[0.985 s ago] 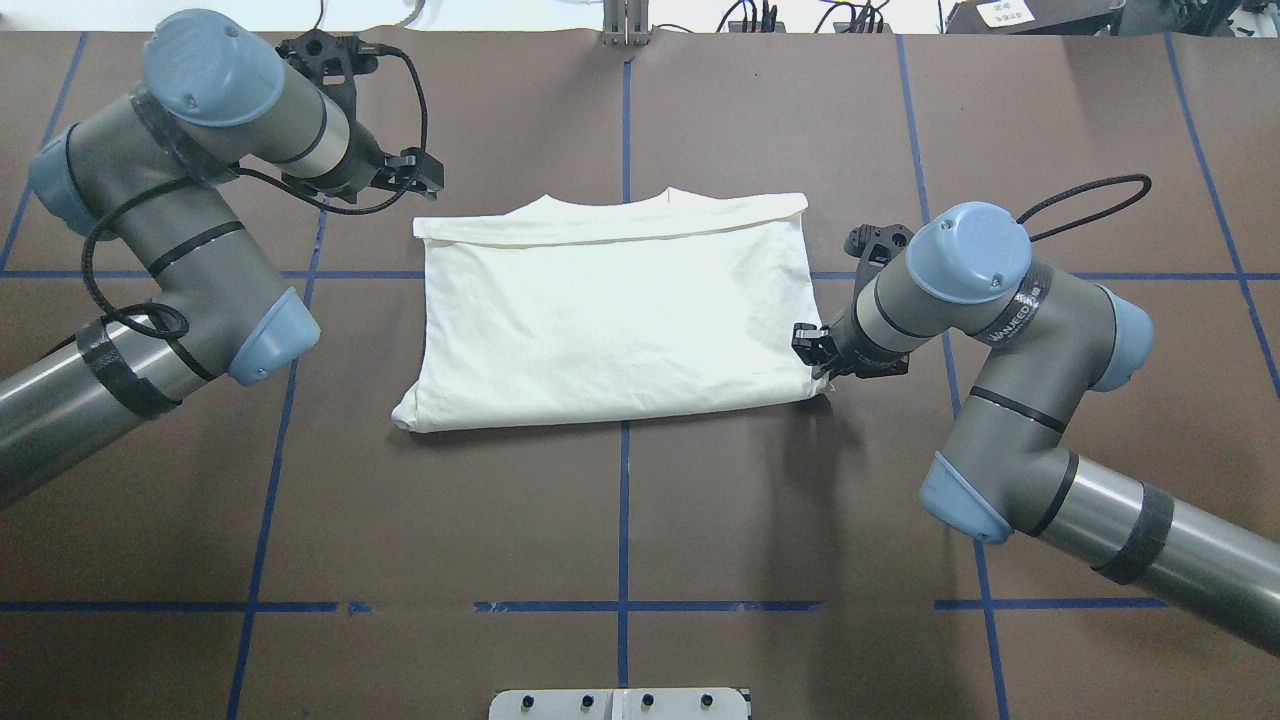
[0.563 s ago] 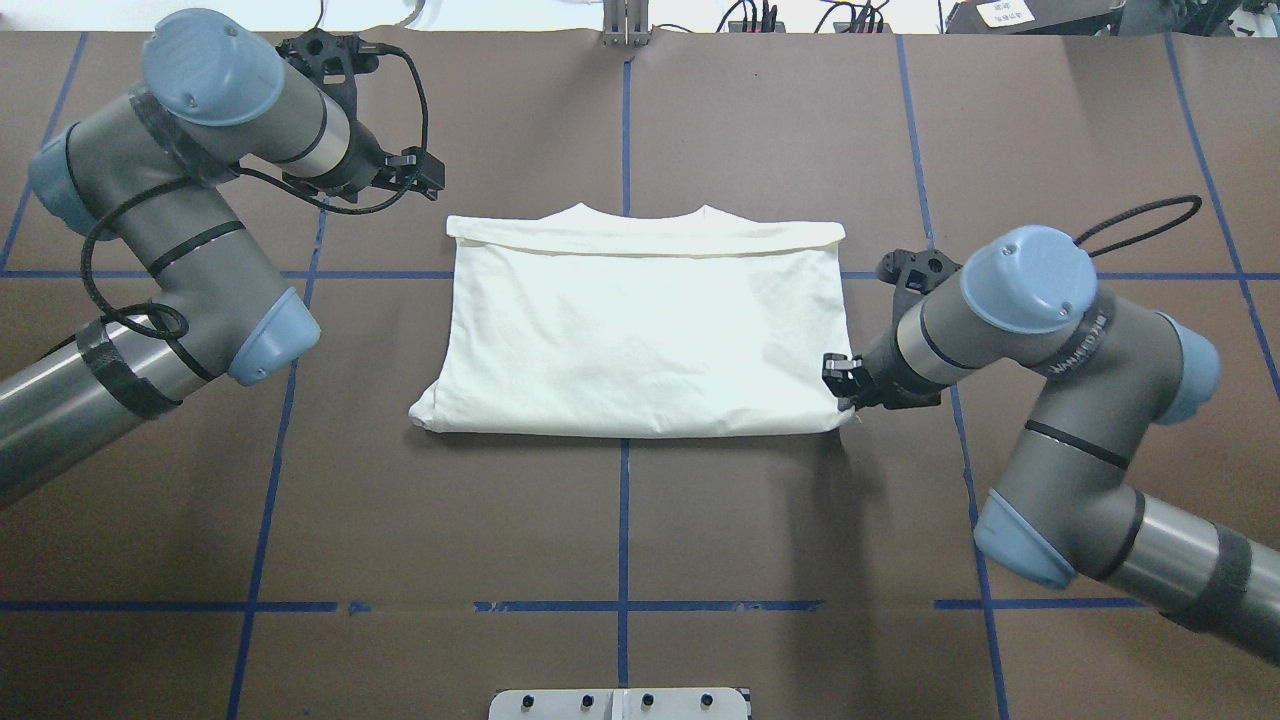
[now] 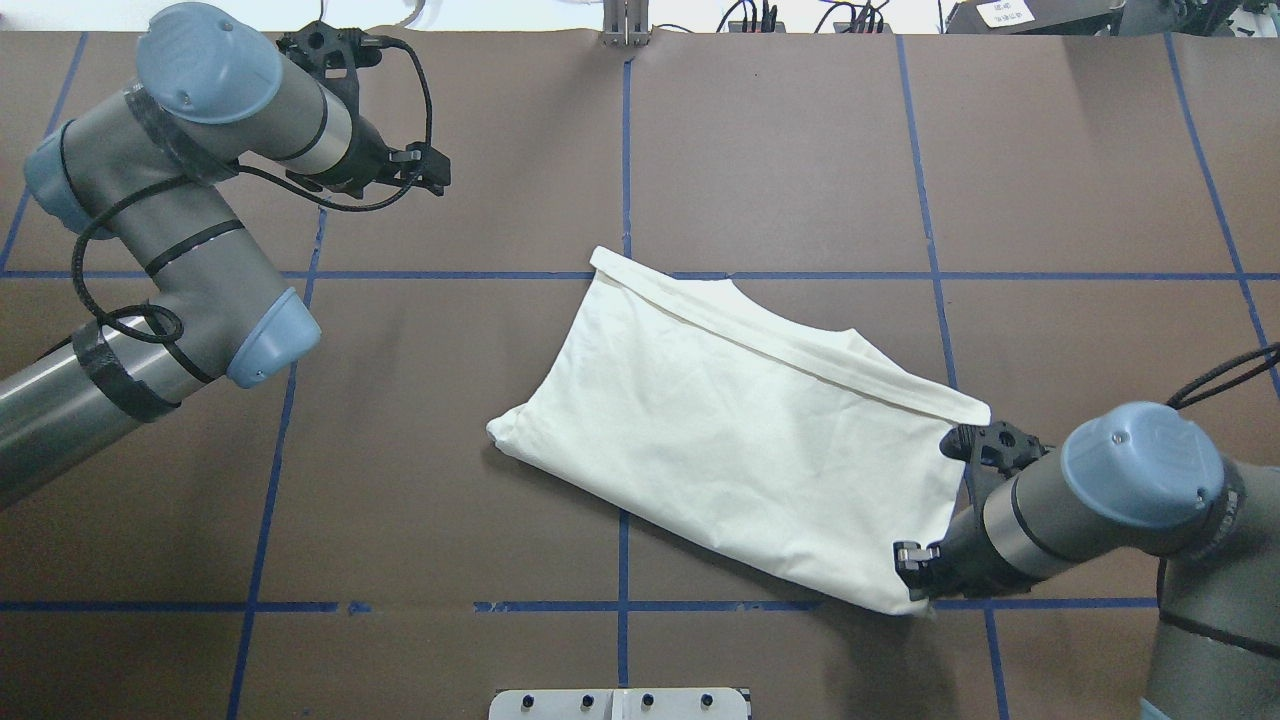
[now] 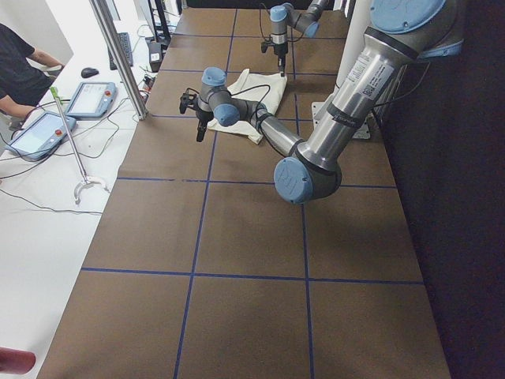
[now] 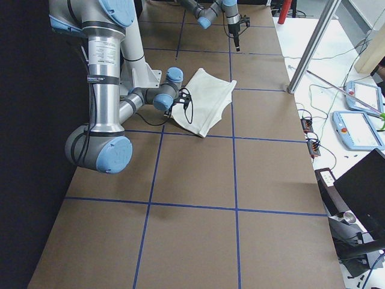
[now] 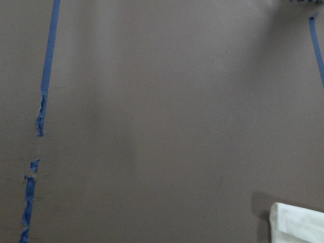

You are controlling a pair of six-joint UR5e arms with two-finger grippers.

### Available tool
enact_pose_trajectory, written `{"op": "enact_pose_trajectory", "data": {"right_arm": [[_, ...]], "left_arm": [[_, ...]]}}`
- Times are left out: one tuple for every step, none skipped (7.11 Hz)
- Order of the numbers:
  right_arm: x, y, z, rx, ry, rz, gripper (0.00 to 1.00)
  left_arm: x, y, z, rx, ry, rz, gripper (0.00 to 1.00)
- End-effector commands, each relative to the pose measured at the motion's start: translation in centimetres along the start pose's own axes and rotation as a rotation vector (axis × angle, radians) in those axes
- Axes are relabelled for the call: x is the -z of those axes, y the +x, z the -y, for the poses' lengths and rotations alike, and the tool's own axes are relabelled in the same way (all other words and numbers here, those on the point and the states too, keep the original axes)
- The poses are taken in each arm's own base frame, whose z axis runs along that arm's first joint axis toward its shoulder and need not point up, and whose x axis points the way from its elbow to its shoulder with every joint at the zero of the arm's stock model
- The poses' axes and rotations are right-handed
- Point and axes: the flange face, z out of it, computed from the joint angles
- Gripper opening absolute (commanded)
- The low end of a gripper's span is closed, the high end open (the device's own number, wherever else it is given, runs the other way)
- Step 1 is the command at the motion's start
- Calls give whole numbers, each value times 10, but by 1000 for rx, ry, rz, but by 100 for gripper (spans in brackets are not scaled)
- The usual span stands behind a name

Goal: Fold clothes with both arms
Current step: 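Grasp the side edge with the right gripper and drag it toward the robot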

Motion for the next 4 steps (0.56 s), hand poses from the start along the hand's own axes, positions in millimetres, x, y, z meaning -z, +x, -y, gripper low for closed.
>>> {"op": "enact_pose_trajectory", "data": {"right_arm": [[-27,-6,-64,-18,-78,-38,36],[-22,-13,-65,-15,-62,-19,99],[-13,-30,-55,-14,-10,23,100],[18,-48,-18,-53,87,98,100]], "left_arm": [[1,1,0,-1,2,-3,100],[0,3,-2,-3,-2,-5,100],[-1,8,-7,6,-13,-15,100],[0,32,-33,40,-55,-55,100]]}}
